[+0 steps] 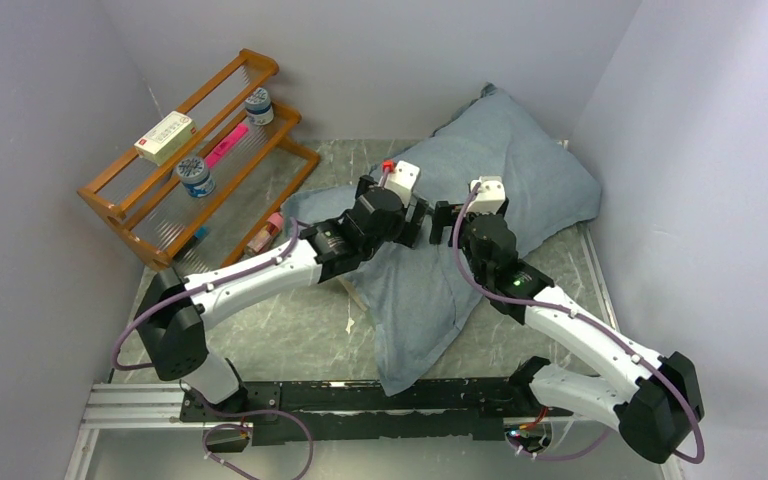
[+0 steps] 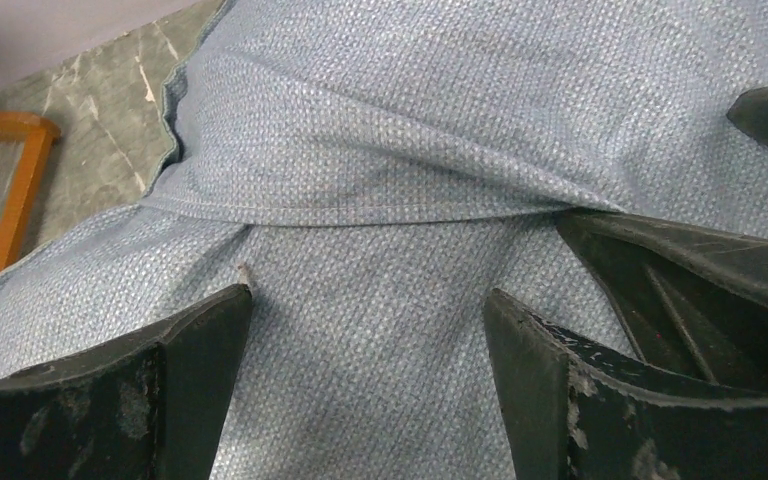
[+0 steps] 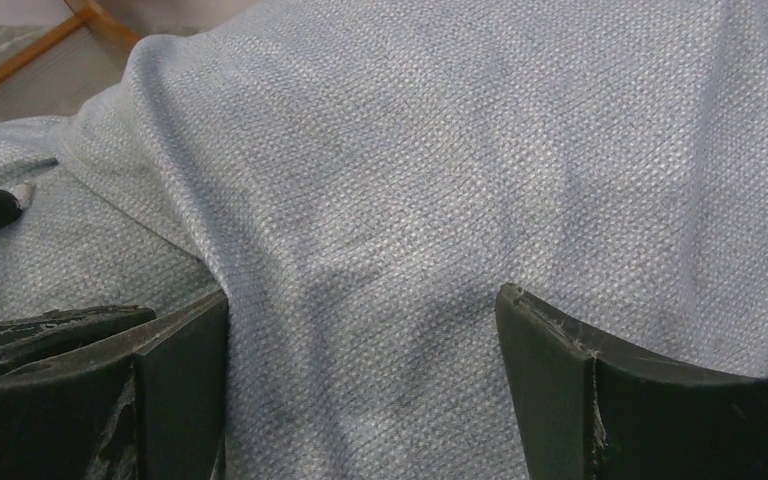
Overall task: Remove the pillowcase from the pillow
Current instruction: Remove the pillow from the pillowcase.
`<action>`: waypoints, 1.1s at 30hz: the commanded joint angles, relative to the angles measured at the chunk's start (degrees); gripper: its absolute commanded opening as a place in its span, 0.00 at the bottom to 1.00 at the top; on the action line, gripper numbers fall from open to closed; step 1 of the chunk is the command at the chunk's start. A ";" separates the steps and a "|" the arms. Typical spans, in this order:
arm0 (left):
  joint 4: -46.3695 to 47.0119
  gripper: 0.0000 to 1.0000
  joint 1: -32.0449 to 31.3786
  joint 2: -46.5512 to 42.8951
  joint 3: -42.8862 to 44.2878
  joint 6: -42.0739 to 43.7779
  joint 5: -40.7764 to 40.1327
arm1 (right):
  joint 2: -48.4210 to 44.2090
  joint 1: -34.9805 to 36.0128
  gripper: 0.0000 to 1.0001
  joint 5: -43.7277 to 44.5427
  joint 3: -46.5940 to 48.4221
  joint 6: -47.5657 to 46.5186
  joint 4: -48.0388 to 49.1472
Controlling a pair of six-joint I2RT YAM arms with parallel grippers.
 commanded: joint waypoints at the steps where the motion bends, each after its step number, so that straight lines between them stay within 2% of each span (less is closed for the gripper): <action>1: -0.84 0.90 -0.17 -0.09 -1.55 0.84 -4.66 | 1.09 -0.12 0.92 0.74 1.01 0.33 0.03; 10: -3.44 0.86 -0.17 -3.67 -11.14 -1.64 -7.62 | 1.96 -0.22 0.92 3.77 1.20 0.67 -1.09; 15: -4.42 0.80 -0.10 -5.21 -15.37 -2.78 -8.79 | 2.47 -0.21 0.91 5.87 1.32 0.67 -1.76; 21: -4.55 0.67 -0.15 -8.46 -21.57 -5.11 -8.15 | 2.22 -0.24 0.89 6.76 1.41 0.42 -1.94; 30: -4.94 0.64 0.22 -12.41 -25.12 -7.14 -7.80 | 2.36 -1.42 0.80 7.74 2.20 1.25 -3.19; 33: -4.97 0.64 0.80 -13.00 -24.98 -7.22 -6.70 | 2.15 -2.23 0.68 6.36 3.36 1.61 -4.22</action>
